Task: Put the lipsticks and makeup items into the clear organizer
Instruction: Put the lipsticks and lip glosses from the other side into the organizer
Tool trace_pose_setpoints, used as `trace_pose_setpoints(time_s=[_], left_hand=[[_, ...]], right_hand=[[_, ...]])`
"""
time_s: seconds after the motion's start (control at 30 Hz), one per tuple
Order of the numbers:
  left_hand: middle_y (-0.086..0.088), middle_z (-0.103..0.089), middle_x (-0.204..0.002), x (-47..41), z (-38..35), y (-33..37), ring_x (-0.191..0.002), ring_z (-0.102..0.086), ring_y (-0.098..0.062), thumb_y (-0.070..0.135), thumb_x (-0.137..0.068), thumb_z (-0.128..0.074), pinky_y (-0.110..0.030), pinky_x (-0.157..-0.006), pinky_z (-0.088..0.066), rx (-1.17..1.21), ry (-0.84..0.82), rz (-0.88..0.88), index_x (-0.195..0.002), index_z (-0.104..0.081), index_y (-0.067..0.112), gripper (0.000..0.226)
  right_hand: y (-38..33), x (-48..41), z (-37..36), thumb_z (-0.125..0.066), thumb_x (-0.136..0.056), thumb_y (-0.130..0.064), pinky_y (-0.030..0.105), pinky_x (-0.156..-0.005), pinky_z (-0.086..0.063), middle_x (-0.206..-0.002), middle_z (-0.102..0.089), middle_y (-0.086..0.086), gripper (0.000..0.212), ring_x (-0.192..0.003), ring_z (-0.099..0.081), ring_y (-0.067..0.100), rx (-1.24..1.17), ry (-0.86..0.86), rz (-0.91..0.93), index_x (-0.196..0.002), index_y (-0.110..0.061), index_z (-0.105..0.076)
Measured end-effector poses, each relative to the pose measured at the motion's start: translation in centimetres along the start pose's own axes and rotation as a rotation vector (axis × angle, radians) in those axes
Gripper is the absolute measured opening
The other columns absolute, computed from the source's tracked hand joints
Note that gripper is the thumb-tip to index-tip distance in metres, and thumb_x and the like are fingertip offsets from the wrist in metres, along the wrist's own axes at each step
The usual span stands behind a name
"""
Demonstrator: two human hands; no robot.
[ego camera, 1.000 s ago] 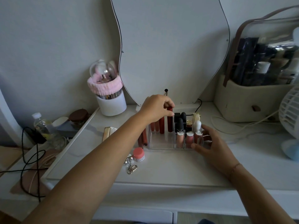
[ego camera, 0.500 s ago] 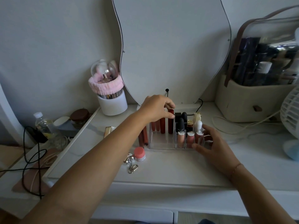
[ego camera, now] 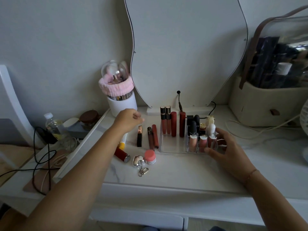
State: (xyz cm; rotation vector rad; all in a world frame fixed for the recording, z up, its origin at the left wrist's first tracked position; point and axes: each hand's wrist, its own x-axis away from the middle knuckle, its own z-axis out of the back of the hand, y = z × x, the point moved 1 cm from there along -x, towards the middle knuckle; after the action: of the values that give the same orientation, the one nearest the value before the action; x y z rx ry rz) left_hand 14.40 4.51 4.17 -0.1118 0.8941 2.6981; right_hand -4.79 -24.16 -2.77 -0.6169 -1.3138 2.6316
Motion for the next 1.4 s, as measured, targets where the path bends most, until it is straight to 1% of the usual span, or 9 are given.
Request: trace_pose_setpoints(time_s=[0.17, 0.27, 0.37, 0.5, 0.63, 0.73, 0.87, 1.03, 1.4], left_hand=[[-0.016, -0.067, -0.077, -0.6, -2.2, -0.7, -0.075, -0.058, -0.027, 0.024, -0.072, -0.069, -0.035, -0.072, -0.049, -0.167, -0.119, 0.072, -0.068, -0.068, 0.006, 0.018], [-0.01, -0.051, -0.075, -1.0, -2.9, -0.3, -0.071, -0.045, -0.021, 0.02, -0.068, -0.071, -0.03, -0.068, -0.04, -0.193, -0.117, 0.093, -0.07, -0.057, 0.015, 0.015], [-0.015, -0.066, -0.078, -1.4, -3.3, -0.4, -0.074, -0.057, -0.025, 0.015, -0.067, -0.073, -0.032, -0.072, -0.048, -0.166, -0.078, 0.099, -0.071, -0.068, 0.006, 0.011], [-0.014, -0.073, -0.085, -1.3, -3.1, -1.0, -0.083, -0.065, -0.026, 0.012, -0.069, -0.075, -0.032, -0.076, -0.05, 0.009, -0.016, 0.07, -0.081, -0.074, 0.005, 0.014], [-0.012, -0.068, -0.092, -0.2, -1.3, -0.6, -0.081, -0.064, -0.019, 0.005, -0.074, -0.074, -0.025, -0.075, -0.054, 0.488, 0.044, 0.119, -0.103, -0.069, 0.001, 0.03], [-0.008, -0.068, -0.09, 1.1, 0.4, 1.3, -0.076, -0.064, -0.01, 0.005, -0.077, -0.071, -0.014, -0.068, -0.054, 0.681, 0.064, 0.021, -0.103, -0.069, 0.006, 0.026], [0.003, -0.072, -0.088, 2.9, 1.6, 4.8, -0.076, -0.065, 0.001, 0.007, -0.075, -0.073, -0.01, -0.068, -0.05, 0.777, 0.092, -0.14, -0.094, -0.07, 0.015, 0.021], [0.001, -0.073, -0.083, 4.3, -0.8, 7.1, -0.074, -0.065, -0.006, 0.011, -0.073, -0.076, -0.019, -0.075, -0.054, 0.655, 0.13, -0.239, -0.088, -0.071, 0.022, 0.019], [0.007, -0.069, -0.08, 4.2, -4.1, 5.8, -0.066, -0.058, 0.005, 0.013, -0.072, -0.076, -0.006, -0.065, -0.046, 0.49, 0.22, -0.238, -0.091, -0.07, 0.02, 0.021]], right_hand=[[-0.4, 0.2, 0.1, -0.074, -0.074, -0.028, 0.029, -0.083, -0.047, -0.121, -0.053, 0.003, 0.073, -0.1, -0.057, 0.017, -0.027, 0.005, -0.008, -0.137, -0.026, -0.037], [-0.4, 0.2, 0.1, -0.074, -0.075, -0.027, 0.033, -0.087, -0.049, -0.122, -0.053, 0.003, 0.074, -0.102, -0.057, 0.019, -0.024, -0.005, -0.011, -0.138, -0.025, -0.036], [-0.5, 0.1, 0.1, -0.074, -0.074, -0.027, 0.033, -0.087, -0.048, -0.124, -0.053, 0.004, 0.074, -0.103, -0.057, 0.019, -0.027, -0.003, -0.019, -0.138, -0.025, -0.036], [-0.5, 0.2, 0.1, -0.074, -0.074, -0.028, 0.027, -0.081, -0.045, -0.122, -0.053, 0.002, 0.074, -0.1, -0.057, 0.016, -0.022, 0.001, -0.02, -0.138, -0.026, -0.036], [-0.5, 0.2, 0.1, -0.074, -0.074, -0.028, 0.031, -0.084, -0.047, -0.122, -0.053, 0.003, 0.075, -0.101, -0.057, 0.018, -0.026, 0.0, -0.021, -0.138, -0.025, -0.036], [-0.5, 0.2, 0.2, -0.074, -0.074, -0.028, 0.033, -0.086, -0.049, -0.124, -0.053, 0.003, 0.075, -0.102, -0.057, 0.018, -0.022, -0.003, -0.02, -0.138, -0.025, -0.035], [-0.5, 0.2, 0.2, -0.074, -0.074, -0.028, 0.03, -0.083, -0.047, -0.122, -0.053, 0.003, 0.074, -0.101, -0.057, 0.018, -0.03, -0.002, -0.019, -0.138, -0.025, -0.036], [-0.6, 0.2, 0.1, -0.073, -0.075, -0.027, 0.024, -0.08, -0.044, -0.121, -0.053, 0.003, 0.073, -0.1, -0.056, 0.017, -0.029, -0.003, -0.02, -0.138, -0.025, -0.036], [-0.5, 0.2, 0.1, -0.073, -0.075, -0.028, 0.026, -0.082, -0.045, -0.121, -0.053, 0.004, 0.073, -0.1, -0.056, 0.017, -0.038, -0.003, -0.019, -0.138, -0.026, -0.036]])
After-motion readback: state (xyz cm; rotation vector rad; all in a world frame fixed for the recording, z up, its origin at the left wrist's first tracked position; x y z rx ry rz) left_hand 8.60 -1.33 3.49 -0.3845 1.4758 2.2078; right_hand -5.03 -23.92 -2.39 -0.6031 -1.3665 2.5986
